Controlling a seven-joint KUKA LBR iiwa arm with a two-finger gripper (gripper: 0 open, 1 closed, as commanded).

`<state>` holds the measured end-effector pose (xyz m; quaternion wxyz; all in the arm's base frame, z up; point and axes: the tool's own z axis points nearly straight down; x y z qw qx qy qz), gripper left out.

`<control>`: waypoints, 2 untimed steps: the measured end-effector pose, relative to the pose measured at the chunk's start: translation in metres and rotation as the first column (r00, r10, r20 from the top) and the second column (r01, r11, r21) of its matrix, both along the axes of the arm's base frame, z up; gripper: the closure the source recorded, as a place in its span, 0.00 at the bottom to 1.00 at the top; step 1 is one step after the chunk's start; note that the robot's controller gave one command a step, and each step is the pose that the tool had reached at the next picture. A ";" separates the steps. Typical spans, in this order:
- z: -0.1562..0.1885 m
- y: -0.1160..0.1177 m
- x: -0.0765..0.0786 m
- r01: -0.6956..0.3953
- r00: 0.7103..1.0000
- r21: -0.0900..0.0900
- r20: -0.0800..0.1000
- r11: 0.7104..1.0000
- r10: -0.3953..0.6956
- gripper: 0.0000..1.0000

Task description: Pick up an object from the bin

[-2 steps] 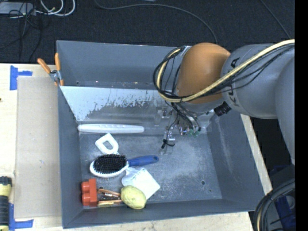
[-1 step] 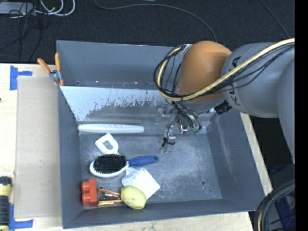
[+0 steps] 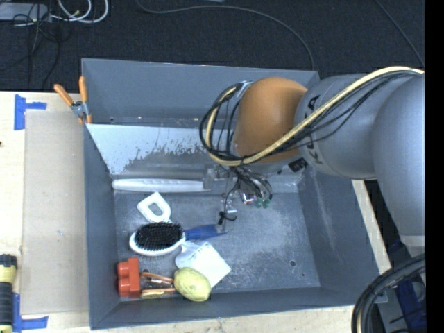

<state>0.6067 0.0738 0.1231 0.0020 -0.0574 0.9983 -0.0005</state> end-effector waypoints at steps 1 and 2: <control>-0.005 0.034 -0.020 -0.127 0.992 0.002 -0.012 0.992 0.127 0.00; 0.022 0.039 -0.018 -0.152 0.988 0.001 -0.001 0.988 0.152 0.00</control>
Offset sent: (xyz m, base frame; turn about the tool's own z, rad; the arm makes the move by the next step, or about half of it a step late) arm -0.0104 0.0377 -0.0020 -0.1948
